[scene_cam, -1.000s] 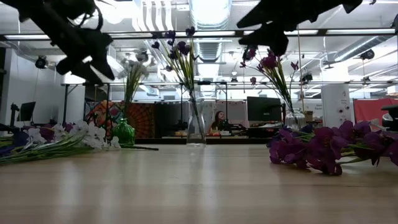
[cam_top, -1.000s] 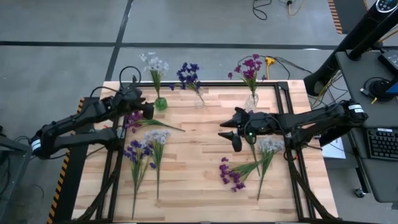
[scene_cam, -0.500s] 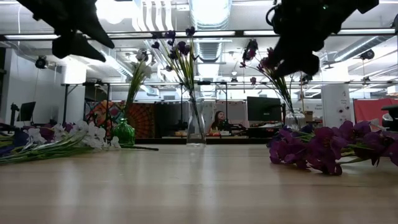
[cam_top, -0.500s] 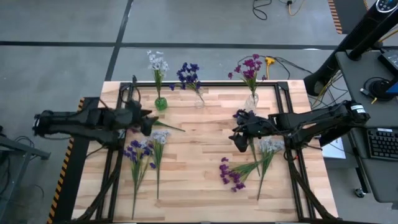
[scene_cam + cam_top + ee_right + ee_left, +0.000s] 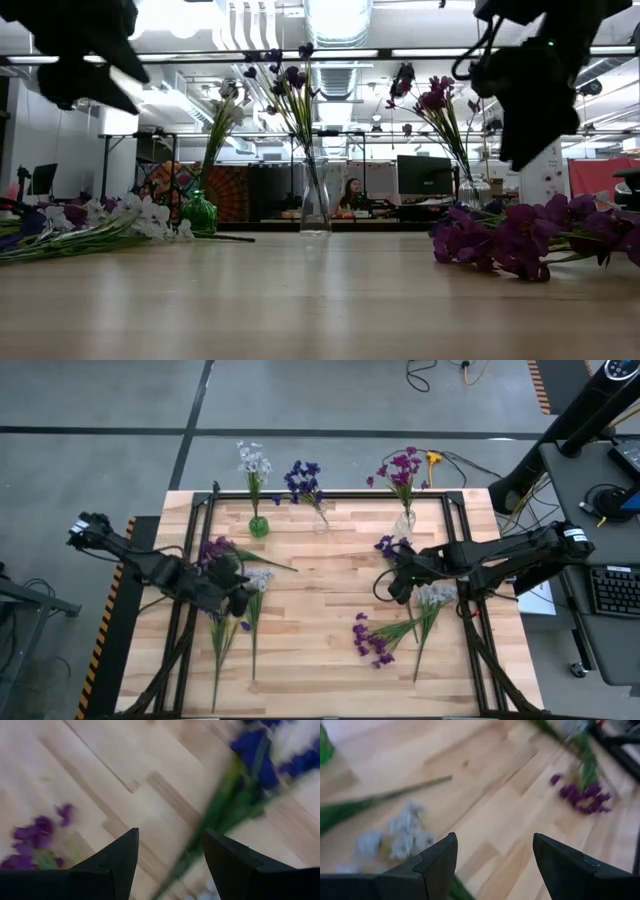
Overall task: Sort flowers into vase by color
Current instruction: Put the left white flowers into the green vase
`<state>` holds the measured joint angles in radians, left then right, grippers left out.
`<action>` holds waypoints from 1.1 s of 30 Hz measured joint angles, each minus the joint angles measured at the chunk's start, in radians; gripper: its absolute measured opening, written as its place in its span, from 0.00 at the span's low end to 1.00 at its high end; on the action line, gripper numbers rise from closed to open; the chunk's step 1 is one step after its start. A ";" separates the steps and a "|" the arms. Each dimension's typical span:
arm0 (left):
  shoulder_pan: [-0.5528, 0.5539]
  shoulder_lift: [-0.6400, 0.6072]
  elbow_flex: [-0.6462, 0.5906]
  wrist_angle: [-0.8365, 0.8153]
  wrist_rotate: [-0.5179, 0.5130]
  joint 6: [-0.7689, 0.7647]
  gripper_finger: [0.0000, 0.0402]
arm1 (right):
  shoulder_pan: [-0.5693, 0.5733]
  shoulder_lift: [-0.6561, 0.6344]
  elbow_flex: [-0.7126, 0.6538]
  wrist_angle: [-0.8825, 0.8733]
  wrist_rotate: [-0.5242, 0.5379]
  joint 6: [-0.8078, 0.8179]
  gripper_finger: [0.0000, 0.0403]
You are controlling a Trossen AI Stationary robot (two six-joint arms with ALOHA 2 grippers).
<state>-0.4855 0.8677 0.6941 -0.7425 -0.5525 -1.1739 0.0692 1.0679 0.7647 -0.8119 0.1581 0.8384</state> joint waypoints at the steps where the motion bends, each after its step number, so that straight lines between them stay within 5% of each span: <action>1: -0.005 0.015 0.000 -0.013 0.014 -0.025 0.60 | 0.000 0.000 0.000 -0.022 0.000 0.013 0.52; 18: -0.013 0.265 0.000 -0.044 0.287 -0.208 0.60 | 0.074 0.000 0.000 -0.103 -0.134 0.165 0.52; 26: -0.015 0.365 0.011 -0.028 0.284 -0.314 0.60 | 0.089 0.000 0.000 -0.094 -0.118 0.172 0.52; 33: -0.015 0.537 0.151 -0.078 0.274 -0.329 0.58 | 0.088 0.000 0.000 -0.091 -0.104 0.153 0.52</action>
<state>-0.5007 1.4051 0.8452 -0.8204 -0.2787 -1.5027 0.1574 1.0683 0.7647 -0.9028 0.0544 0.9918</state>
